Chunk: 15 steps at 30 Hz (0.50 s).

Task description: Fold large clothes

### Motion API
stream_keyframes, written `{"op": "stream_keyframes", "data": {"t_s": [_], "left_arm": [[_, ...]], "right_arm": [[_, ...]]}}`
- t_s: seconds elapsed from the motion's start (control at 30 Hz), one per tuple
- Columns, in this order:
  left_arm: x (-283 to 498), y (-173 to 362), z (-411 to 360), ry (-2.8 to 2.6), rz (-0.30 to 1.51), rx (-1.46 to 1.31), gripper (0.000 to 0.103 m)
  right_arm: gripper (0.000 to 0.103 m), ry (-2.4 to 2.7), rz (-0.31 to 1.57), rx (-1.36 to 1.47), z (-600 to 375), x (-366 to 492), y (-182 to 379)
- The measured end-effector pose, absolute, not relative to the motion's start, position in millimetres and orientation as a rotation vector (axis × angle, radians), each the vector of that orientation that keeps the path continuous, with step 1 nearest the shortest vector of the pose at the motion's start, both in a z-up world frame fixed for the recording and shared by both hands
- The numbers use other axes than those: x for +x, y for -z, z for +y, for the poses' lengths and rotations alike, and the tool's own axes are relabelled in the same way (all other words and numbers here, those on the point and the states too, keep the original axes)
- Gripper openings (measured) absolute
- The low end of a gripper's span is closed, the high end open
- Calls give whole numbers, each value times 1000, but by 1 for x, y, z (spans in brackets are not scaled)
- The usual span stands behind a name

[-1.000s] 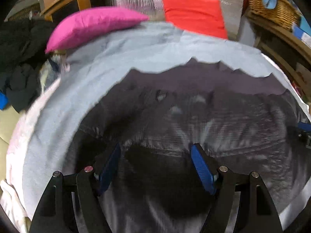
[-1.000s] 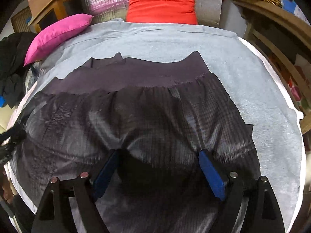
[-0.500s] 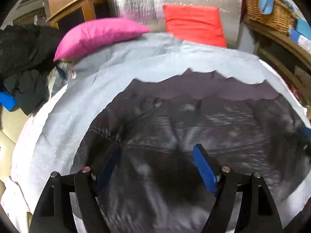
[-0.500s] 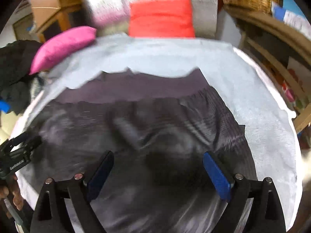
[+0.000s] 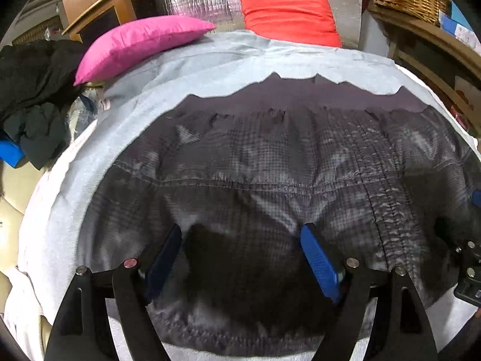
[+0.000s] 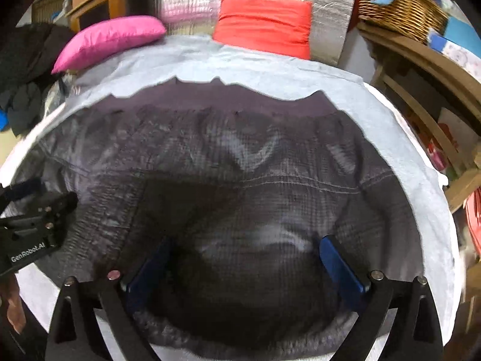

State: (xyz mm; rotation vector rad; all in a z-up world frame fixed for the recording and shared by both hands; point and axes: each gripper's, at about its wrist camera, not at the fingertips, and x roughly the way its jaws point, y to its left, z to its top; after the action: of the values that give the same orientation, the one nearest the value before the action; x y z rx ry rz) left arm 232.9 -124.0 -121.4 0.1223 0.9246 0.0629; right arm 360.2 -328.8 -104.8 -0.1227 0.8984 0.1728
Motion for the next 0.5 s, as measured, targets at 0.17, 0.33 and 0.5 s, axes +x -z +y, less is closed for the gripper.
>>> {"op": "stream_keyframes", "data": {"t_s": [0.17,0.33,0.5], "left_arm": [[220,114,-120,-59,906,119,82],[223,126,-113,-60,949,91,82],[218,120,-109,-47,954,59,83]], "right_arm": [[101,-185,844,-115,-323,333,87],[101,-200,832,-153,-305,328,96],[101,-187,877,-151,-304,332,110]]}}
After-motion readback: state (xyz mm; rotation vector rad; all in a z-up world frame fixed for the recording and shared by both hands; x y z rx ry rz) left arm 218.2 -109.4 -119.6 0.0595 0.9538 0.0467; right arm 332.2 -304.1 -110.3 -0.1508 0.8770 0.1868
